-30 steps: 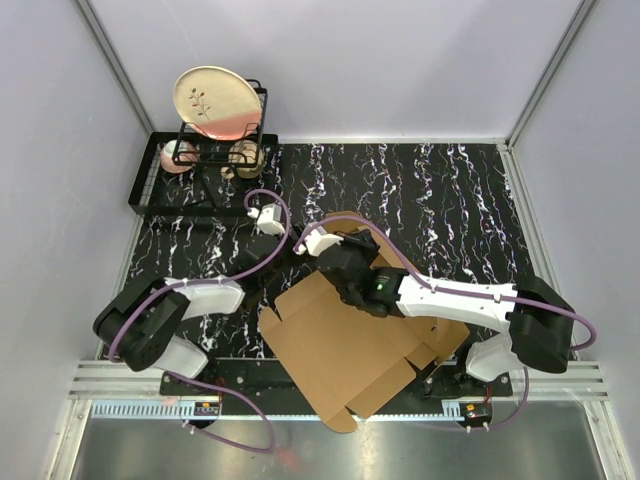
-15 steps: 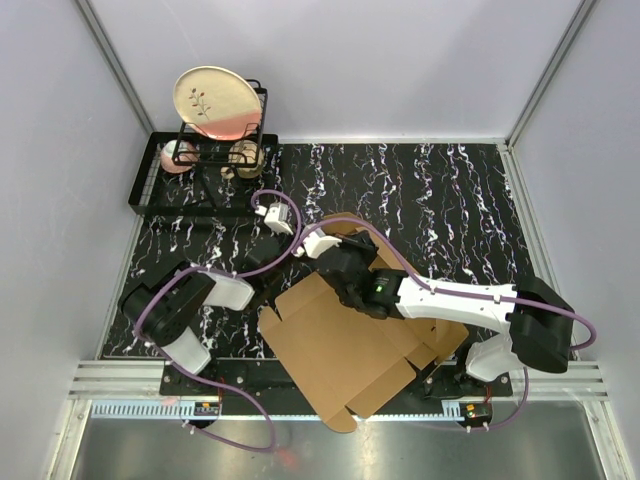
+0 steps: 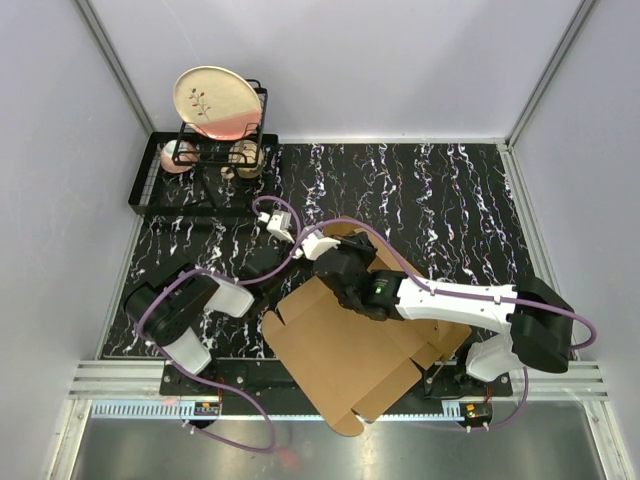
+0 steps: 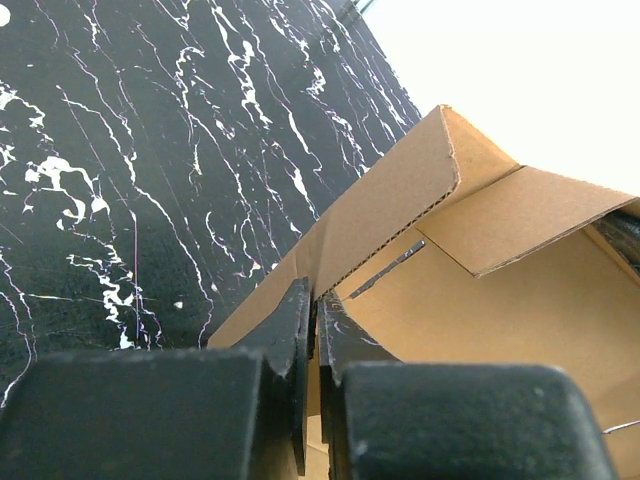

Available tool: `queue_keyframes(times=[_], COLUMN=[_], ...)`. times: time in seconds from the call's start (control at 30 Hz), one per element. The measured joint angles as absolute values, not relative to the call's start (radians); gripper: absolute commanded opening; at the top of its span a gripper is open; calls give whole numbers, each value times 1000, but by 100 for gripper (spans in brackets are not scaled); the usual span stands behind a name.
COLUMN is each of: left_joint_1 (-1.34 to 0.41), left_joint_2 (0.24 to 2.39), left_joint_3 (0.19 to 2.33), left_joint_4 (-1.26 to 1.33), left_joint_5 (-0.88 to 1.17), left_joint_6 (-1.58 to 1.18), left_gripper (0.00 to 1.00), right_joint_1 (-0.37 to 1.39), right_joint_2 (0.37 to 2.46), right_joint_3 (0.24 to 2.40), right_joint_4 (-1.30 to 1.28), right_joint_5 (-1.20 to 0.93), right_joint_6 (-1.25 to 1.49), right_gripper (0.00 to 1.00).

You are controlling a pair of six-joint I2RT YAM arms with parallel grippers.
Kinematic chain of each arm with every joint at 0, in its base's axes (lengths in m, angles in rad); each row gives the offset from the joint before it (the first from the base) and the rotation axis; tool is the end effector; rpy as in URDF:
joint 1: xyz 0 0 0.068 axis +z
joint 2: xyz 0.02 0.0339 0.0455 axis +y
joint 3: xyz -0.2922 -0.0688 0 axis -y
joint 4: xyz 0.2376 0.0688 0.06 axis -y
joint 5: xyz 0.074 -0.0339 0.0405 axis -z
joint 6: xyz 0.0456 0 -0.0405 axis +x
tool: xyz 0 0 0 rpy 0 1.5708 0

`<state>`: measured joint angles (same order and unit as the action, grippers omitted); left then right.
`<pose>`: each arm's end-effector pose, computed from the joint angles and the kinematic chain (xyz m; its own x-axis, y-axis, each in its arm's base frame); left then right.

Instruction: Fold the paper box

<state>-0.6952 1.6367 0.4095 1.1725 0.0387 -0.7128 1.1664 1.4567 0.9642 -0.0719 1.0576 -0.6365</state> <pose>0.2255 -0.1904 0.1950 -0.4697 -0.4591 -0.7540 0.4792 0.5847 -0.6546 0.1569 0.2656 0.2928 -0.0731 -0.9125 -0.4025 -0.2552 0.4072 -0.8770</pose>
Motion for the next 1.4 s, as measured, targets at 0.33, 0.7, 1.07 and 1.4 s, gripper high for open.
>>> queue_keyframes(times=[0.33,0.7,1.07,1.4], left_joint_1=[-700,-714,-748,-769], left_joint_2=[1618,1589,1533,1512], left_joint_3=[402,402,402,397], left_joint_4=[1153,1132,1066,1036], left_joint_5=[23,15,-35,-76], left_joint_6=[-688,-625,-516,-455], left_gripper=[0,0,0,0], right_joint_1=[1181,1187,1189,1190], right_joint_2=[1456,1395,1287,1196], right_joint_3=[1005,1048,1054,1058], right_joint_4=[-157,-268,-387,-645], right_joint_5=[1067,1084,1089,1081], right_joint_6=[-584,-527,-437,-266], right_gripper=[30,46,52,50])
